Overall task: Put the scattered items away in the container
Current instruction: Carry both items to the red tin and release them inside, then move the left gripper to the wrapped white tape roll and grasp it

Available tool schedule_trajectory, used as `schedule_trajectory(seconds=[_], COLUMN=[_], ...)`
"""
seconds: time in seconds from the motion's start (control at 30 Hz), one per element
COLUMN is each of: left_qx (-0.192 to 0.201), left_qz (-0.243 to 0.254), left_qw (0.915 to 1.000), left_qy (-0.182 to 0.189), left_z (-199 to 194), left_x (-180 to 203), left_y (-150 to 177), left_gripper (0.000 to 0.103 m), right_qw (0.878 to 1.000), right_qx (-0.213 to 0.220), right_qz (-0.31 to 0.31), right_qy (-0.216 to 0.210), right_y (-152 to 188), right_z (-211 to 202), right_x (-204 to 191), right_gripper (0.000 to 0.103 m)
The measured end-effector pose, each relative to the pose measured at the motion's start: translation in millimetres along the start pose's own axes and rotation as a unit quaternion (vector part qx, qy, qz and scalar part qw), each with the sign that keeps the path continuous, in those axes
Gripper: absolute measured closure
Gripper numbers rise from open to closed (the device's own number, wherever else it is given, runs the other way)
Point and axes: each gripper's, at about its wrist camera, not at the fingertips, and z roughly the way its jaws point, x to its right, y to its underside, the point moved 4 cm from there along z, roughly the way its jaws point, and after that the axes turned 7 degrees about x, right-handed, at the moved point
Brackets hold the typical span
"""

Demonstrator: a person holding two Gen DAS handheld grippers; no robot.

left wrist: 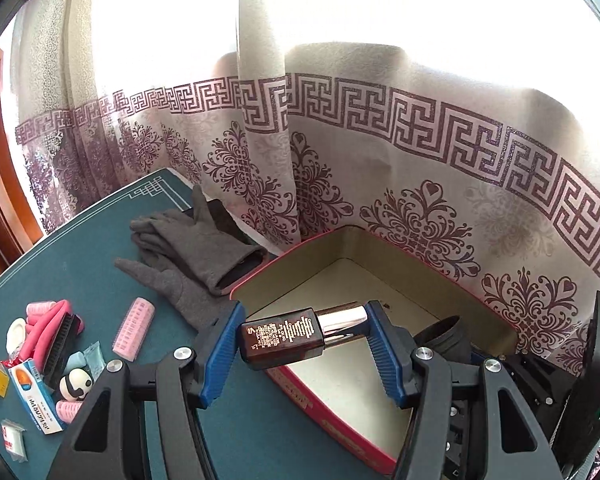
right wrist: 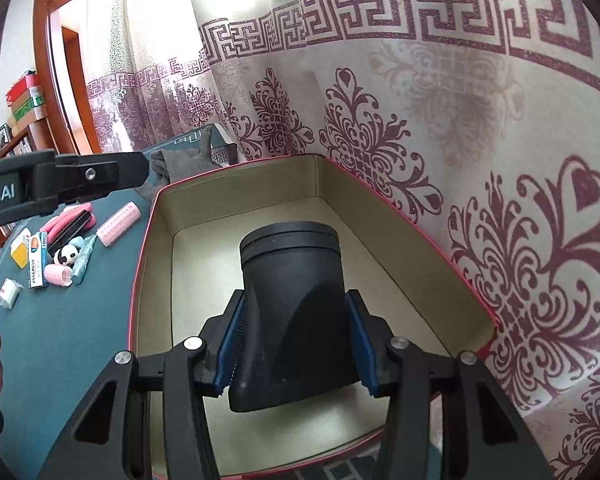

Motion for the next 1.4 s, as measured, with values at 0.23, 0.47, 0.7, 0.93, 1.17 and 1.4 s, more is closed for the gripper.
schedule_trajectory(seconds=[0.23, 0.47, 0.7, 0.93, 1.17, 1.4], left_qx=[0.003, 0.000, -0.019, -0.027, -0.024, -0.019], left_qz=[0.013, -0.014, -0.070, -0.097, -0.132, -0.184], left_qw=[0.9999, 0.9993, 0.9962, 0.9926, 0.9848, 0.9687], left_qy=[0.000, -0.036, -0.047, -0.069, -0.110, -0.166], left_z=[11.7, 9.3, 4.4, -7.5, -34.7, -67.7], left_x=[11.3, -19.5, -52.4, -80.4, -128.5, -194.7], left_y=[-4.2, 2.1, 23.3, 44.0, 65.9, 94.8], left_gripper=[0.003, 0.003, 0.001, 0.001, 0.001, 0.001], right_qw=[1.000, 1.000, 1.000, 0.998, 0.996, 0.994], right_qx=[0.004, 0.012, 0.018, 0.058, 0.089, 0.082], right_qz=[0.004, 0.003, 0.010, 0.009, -0.023, -0.052], right_qy=[-0.002, 0.006, 0.008, 0.013, -0.005, -0.055], right_y=[4.4, 2.6, 0.2, -14.6, -21.9, -18.2], right_z=[-2.5, -6.9, -12.5, -28.5, -40.5, -36.5], right_x=[2.8, 1.0, -1.6, -15.5, -56.7, -108.5], right_gripper=[0.035, 0.026, 0.025, 0.023, 0.021, 0.020])
